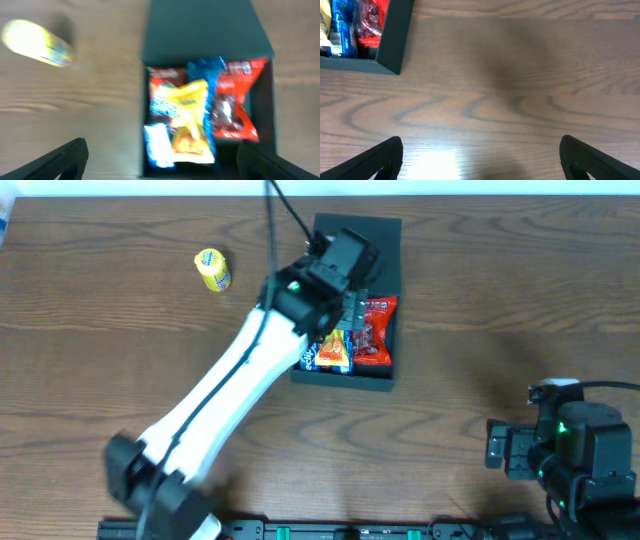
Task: Pack container
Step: 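Move the left gripper to the yellow Mentos container and grasp it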
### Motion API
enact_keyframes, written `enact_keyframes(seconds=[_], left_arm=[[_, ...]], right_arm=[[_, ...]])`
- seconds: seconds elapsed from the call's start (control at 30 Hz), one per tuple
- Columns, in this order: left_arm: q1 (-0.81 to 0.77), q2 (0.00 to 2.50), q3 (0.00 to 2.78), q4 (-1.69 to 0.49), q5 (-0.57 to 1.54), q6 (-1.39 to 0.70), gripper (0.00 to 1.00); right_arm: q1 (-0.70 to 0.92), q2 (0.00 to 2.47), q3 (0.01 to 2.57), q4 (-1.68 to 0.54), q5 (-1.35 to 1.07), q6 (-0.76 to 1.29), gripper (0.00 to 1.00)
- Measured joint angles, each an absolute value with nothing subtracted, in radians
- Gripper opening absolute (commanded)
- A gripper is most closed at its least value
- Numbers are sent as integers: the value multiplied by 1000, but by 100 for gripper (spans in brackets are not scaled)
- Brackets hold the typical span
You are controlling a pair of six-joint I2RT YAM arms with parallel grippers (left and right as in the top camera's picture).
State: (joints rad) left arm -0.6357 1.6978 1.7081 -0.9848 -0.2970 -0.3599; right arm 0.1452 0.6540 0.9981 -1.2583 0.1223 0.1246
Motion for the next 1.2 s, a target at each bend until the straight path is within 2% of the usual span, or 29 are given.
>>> enact_keyframes(seconds=[0.2,0.4,0.67,0.83,1.03,1.2], left_arm=[[-598,1465,1478,-922,-431,-350,96],[-521,1259,1149,-745,-471,-340,96],[-401,1059,672,-254,-480,-339,95],[-331,1111,467,69,-479,-339,95],[-256,1356,441,377,-409,-288,95],[-244,1528,461,487,-363,-231,95]], right_arm=[[145,654,998,-1258,123,125,99],[145,654,998,-1258,123,125,99],[145,654,998,-1258,123,125,99],[145,654,998,-1259,122,125,99],[145,654,998,-1258,122,125,99],[145,654,998,-1258,123,125,99]])
